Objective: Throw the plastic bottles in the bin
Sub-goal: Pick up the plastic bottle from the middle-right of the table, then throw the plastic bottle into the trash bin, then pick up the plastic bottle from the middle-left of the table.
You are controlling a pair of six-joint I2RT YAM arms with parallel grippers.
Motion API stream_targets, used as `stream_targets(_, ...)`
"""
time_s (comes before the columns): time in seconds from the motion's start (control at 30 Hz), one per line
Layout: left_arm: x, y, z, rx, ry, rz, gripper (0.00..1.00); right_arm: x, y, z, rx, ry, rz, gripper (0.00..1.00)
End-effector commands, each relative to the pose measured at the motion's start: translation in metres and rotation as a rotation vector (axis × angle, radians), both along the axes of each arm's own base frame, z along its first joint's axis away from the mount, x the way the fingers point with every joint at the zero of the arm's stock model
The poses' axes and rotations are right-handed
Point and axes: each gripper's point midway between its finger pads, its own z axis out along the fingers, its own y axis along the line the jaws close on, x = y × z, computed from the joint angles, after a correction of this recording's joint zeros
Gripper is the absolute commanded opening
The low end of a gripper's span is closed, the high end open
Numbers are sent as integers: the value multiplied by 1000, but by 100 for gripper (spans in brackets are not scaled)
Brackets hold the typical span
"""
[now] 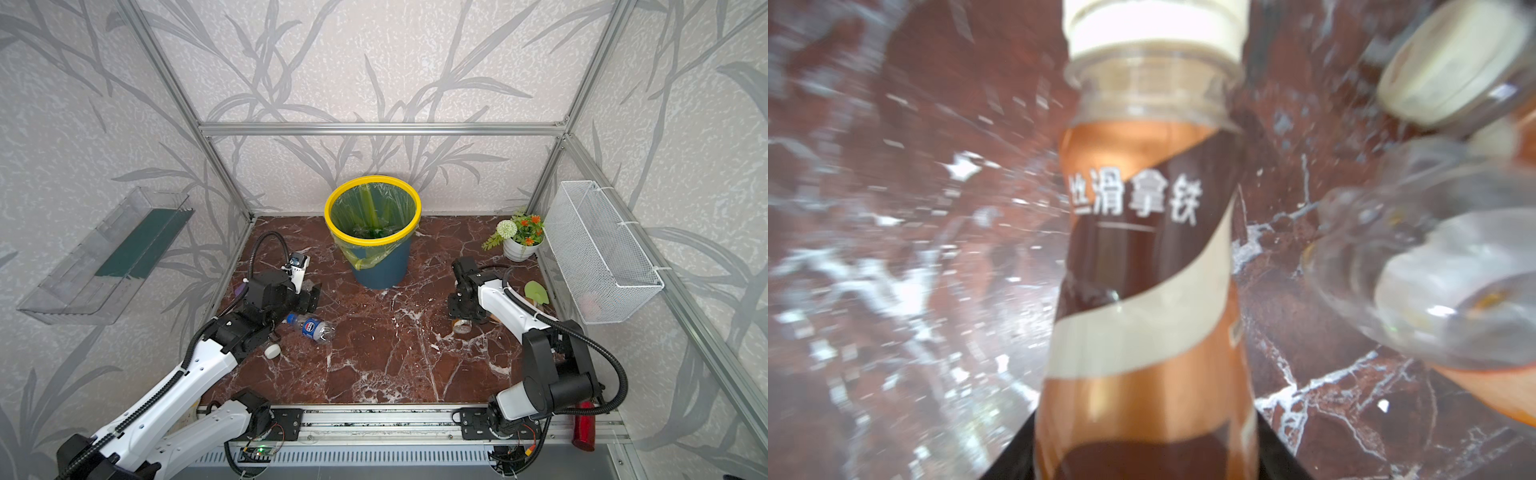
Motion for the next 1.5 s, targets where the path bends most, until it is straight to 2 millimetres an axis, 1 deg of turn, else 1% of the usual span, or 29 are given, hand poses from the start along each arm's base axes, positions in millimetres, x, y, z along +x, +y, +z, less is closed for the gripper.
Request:
stream_targets(0.0,2,3,10,-26,-8,33,84,11,14,64,72,-193,35,53)
stream_targets(0.07,2,3,12,-38,-11,36,84,11,16,107,106,-350,47,53)
stream_targets(0.13,1,2,14,-53,-6,41,83,8,19,162,159,-563,66,53)
stream_targets(0.17,1,3,15,-65,-7,49,83,8,21,185,178,-666,83,54)
stream_targets(0.2,-1,4,16,-75,-6,55,83,1,26,217,204,-791,115,55)
stream_targets(0.23,-2,4,16,-87,-4,62,82,-3,29,240,223,-877,141,56)
stream_targets(0.3,-6,5,17,-110,-5,69,82,-7,39,283,258,-1000,193,56)
stream_targets(0.33,-8,6,16,-120,-5,73,82,-5,49,307,279,-1052,226,56)
stream_targets(0.37,-10,7,16,-131,-7,79,82,-1,58,321,297,-1081,252,55)
stream_targets(0.43,-15,7,15,-153,-11,75,82,15,93,360,384,-1169,337,56)
stream_targets(0.47,-16,8,15,-162,-12,80,82,26,110,374,427,-1178,368,56)
stream_targets(0.5,-18,7,13,-171,-10,75,82,39,135,385,494,-1153,428,56)
stream_targets(0.53,-19,5,13,-173,-8,60,82,55,161,390,547,-1100,478,57)
stream_targets(0.57,-21,4,12,-169,-7,48,82,69,178,396,561,-1061,495,58)
stream_targets(0.6,-23,4,12,-160,4,38,82,83,196,400,558,-1026,523,61)
stream_targets(0.63,-25,5,12,-142,16,34,82,102,207,389,521,-952,522,64)
stream_targets(0.67,-26,8,13,-124,26,44,82,115,212,382,494,-905,516,71)
stream_targets(0.73,-28,21,17,-107,33,114,82,135,214,369,419,-858,502,92)
stream_targets(0.77,-29,24,17,-111,38,137,82,138,212,368,391,-855,496,98)
stream_targets(0.8,-29,27,17,-129,47,168,82,140,208,369,362,-863,488,99)
stream_targets(0.87,-30,27,12,-193,81,214,82,139,197,377,318,-901,468,99)
stream_targets(0.9,-31,28,8,-232,101,253,82,135,190,385,303,-939,455,99)
stream_targets(0.97,-35,34,-1,-293,142,346,82,126,175,399,278,-1019,433,99)
stream_targets(1.0,-38,35,-7,-330,170,388,82,117,164,406,272,-1055,418,99)
stream_targets(1.1,-51,40,-23,-442,242,516,82,102,134,400,268,-1081,360,99)
stream_targets(1.17,-59,34,-37,-542,307,565,82,97,114,382,262,-1068,312,99)
stream_targets(1.23,-70,30,-60,-661,388,663,82,91,94,357,264,-1035,257,99)
stream_targets(1.33,-84,23,-92,-784,497,785,82,80,71,316,276,-966,199,99)
stream_targets(1.47,-91,21,-111,-892,532,881,82,64,54,272,285,-878,175,99)
